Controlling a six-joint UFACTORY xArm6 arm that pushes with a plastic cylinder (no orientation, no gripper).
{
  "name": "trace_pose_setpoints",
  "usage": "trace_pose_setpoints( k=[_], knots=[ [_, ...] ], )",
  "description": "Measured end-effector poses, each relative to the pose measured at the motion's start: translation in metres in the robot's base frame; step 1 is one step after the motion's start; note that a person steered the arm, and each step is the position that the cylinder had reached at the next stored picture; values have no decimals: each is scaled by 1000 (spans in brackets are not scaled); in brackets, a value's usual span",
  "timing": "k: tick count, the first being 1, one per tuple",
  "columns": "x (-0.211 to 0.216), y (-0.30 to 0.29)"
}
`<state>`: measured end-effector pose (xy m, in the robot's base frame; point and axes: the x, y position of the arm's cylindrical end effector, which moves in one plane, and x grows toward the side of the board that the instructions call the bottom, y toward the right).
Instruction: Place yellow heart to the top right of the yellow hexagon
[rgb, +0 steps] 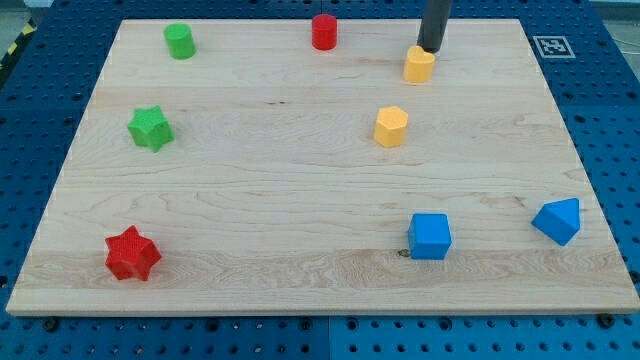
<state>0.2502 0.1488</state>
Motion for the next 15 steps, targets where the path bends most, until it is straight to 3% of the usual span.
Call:
trace_pose_setpoints(
  k=[1, 7, 9, 13, 15],
  knots=[
    [18, -27],
    [33, -58],
    [9, -16],
    [99, -35],
    [110, -42]
  ],
)
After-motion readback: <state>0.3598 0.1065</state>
